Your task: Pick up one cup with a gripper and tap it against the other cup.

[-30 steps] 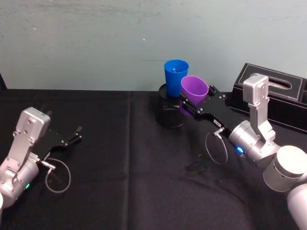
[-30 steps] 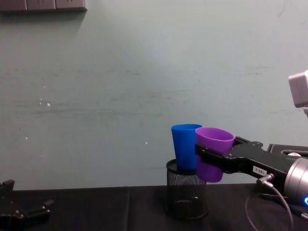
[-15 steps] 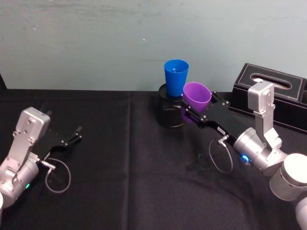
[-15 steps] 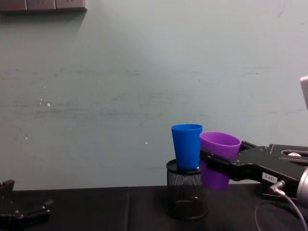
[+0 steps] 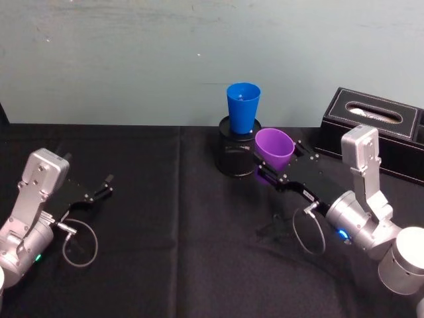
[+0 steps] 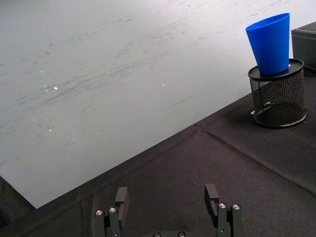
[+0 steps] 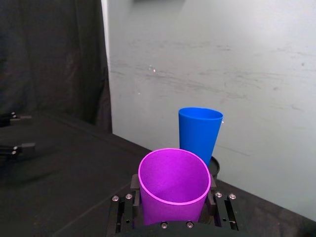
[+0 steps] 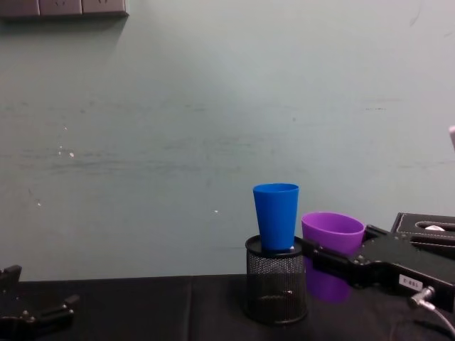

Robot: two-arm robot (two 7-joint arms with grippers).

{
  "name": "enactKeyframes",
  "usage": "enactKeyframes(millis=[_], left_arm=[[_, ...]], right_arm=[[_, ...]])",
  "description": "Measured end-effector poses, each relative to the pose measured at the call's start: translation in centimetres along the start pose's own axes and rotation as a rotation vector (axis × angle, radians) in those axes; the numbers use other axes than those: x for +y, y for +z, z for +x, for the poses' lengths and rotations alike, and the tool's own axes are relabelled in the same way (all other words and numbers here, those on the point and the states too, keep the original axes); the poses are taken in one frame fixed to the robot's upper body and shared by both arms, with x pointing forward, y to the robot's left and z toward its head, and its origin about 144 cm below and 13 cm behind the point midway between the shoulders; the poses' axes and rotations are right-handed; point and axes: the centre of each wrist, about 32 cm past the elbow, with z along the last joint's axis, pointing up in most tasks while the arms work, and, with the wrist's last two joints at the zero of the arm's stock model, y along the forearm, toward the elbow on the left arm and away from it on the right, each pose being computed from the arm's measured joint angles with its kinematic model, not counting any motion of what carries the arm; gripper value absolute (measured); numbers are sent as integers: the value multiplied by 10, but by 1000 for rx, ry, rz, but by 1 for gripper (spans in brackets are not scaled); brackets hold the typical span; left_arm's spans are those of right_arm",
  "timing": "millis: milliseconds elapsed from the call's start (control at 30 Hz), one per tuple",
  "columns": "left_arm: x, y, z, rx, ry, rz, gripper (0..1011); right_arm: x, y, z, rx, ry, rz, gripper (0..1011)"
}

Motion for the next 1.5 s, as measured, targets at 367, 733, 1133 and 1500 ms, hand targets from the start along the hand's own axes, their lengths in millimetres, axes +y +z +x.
enactKeyframes(millis=[367, 733, 1133, 1500], left_arm=[[0, 0, 0, 0, 0, 0, 1011], [0, 0, 0, 0, 0, 0, 1011], [0, 0, 0, 0, 0, 0, 1011], [0, 0, 0, 0, 0, 0, 1011]], right_arm=[[-10, 3, -5, 17, 15, -2, 739], [-21, 9, -10, 38, 42, -13, 739], [-32, 2, -15, 41, 58, -32, 739], [-37, -21, -18, 51, 51, -79, 739]])
